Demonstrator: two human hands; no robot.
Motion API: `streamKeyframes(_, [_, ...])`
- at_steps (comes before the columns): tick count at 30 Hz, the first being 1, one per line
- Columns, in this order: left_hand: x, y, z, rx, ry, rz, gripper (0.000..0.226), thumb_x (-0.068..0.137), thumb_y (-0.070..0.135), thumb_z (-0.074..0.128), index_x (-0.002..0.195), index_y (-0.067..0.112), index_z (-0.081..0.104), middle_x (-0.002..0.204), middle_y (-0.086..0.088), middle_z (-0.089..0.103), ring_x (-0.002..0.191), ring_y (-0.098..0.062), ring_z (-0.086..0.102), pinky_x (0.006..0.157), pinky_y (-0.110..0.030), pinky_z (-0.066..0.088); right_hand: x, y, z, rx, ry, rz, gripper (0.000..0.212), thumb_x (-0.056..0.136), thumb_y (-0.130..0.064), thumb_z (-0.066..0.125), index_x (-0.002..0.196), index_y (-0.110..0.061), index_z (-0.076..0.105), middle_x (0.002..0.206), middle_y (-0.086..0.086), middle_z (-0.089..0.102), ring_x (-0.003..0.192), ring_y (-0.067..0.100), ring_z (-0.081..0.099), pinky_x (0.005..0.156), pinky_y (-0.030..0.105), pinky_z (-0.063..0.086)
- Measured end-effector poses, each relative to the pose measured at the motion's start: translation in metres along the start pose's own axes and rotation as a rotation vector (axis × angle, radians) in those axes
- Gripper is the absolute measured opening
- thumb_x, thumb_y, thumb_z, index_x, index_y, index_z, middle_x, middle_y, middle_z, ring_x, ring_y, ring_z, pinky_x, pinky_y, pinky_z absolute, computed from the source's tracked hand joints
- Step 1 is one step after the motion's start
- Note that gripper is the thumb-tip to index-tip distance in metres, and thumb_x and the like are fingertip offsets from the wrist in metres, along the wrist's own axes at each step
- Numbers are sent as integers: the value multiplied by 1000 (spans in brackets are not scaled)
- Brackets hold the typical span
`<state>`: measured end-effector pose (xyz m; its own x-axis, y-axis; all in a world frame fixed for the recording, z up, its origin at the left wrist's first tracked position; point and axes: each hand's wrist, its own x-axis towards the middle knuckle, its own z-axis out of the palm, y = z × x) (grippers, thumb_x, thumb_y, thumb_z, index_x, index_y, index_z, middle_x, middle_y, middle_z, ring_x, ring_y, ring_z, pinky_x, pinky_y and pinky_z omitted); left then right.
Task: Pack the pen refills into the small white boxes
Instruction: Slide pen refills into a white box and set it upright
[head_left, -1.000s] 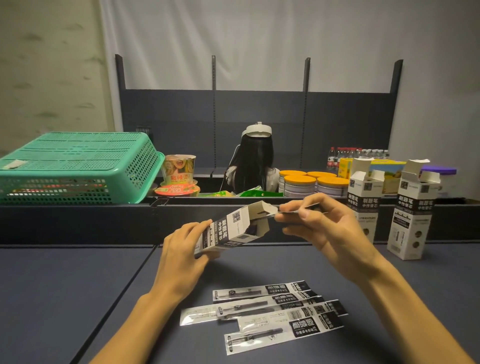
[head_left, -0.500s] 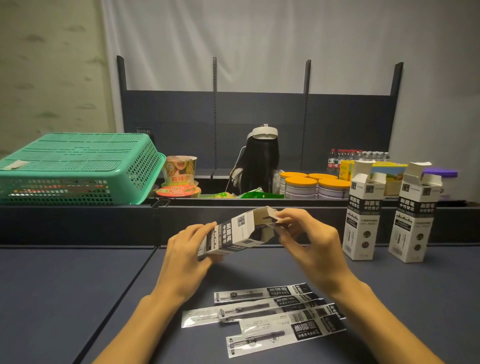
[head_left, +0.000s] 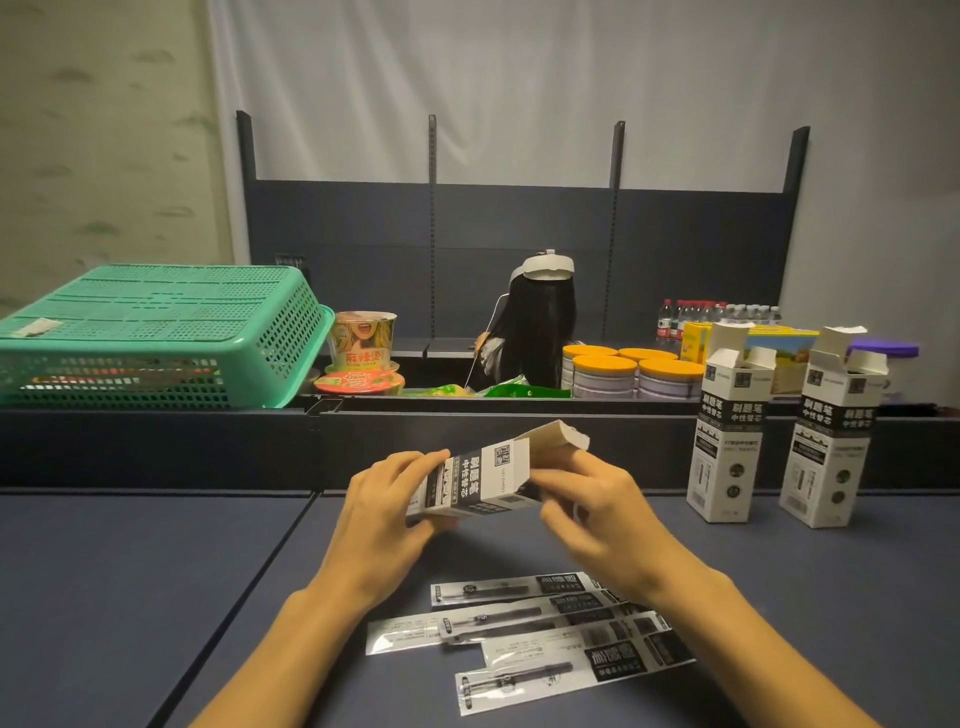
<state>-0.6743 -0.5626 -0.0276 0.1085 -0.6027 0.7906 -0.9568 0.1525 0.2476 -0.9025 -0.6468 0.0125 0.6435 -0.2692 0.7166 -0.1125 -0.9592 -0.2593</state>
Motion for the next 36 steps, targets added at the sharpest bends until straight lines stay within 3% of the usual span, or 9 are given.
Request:
streamKeyframes(4, [0, -2, 0, 15, -3, 6, 68, 73, 26, 81, 134, 25, 51, 125, 5, 56, 112, -17, 51, 94, -29, 32, -1, -6, 1, 62, -68, 70, 47, 89, -18, 44, 135, -22, 56, 138, -16, 46, 122, -10, 43, 98, 9, 40])
streamKeyframes(9, [3, -7, -3, 55, 83, -56, 67, 70, 24, 84, 130, 18, 55, 119, 0, 60, 105, -20, 56, 90, -37, 42, 5, -8, -11, 51, 205, 7, 35, 82, -11, 52, 112, -12, 69, 113, -5, 61, 86, 7, 59, 68, 12, 47])
streamKeyframes(11, [4, -9, -4, 62, 111, -99, 68, 69, 24, 85, 130, 18, 55, 118, -1, 60, 105, -22, 56, 91, -41, 44, 7, -4, -18, 63, 211, 82, 24, 82, -12, 56, 99, -16, 72, 96, -6, 67, 76, 13, 60, 64, 15, 47])
streamKeyframes(17, [3, -9, -4, 78, 123, -108, 67, 69, 25, 85, 130, 18, 56, 119, 0, 61, 107, -22, 56, 93, -34, 35, -4, 19, -30, -181, -460, 492, 24, 90, -27, 64, 113, -23, 71, 97, -6, 68, 82, 3, 58, 66, 8, 42])
streamKeyframes(23, [3, -8, -5, 69, 124, -97, 67, 70, 24, 84, 130, 18, 55, 123, 2, 61, 110, -20, 57, 94, -33, 33, -8, 22, -25, -301, -708, 568, 28, 86, -38, 69, 114, -30, 69, 96, -6, 56, 90, 13, 53, 76, 24, 43])
streamKeyframes(27, [3, -8, -5, 60, 122, -99, 67, 70, 24, 84, 130, 18, 55, 123, 1, 61, 110, -20, 57, 93, -33, 32, -9, 22, -24, -254, -693, 566, 9, 84, -36, 71, 89, -35, 64, 88, -12, 50, 87, 13, 51, 73, 24, 41])
streamKeyframes(30, [3, -8, -5, 54, 131, -100, 66, 70, 24, 84, 130, 17, 55, 123, 1, 61, 110, -20, 57, 94, -34, 34, -8, 21, -31, -182, -635, 557, 16, 81, -32, 74, 73, -30, 61, 81, -13, 57, 81, 7, 54, 72, 24, 46])
streamKeyframes(32, [3, -8, -5, 52, 138, -106, 66, 69, 23, 84, 129, 16, 56, 122, 0, 62, 109, -21, 58, 93, -38, 37, -5, 14, -38, 21, -544, 535, 13, 81, -24, 74, 72, -24, 65, 78, -8, 66, 73, 5, 55, 72, 27, 49])
streamKeyframes(36, [4, -12, -5, 41, 141, -127, 66, 67, 23, 86, 127, 15, 57, 117, -1, 62, 103, -23, 60, 91, -50, 45, 1, -5, -53, 543, -160, 535, 12, 84, -13, 72, 87, -2, 67, 84, 22, 66, 65, 20, 51, 49, 24, 36])
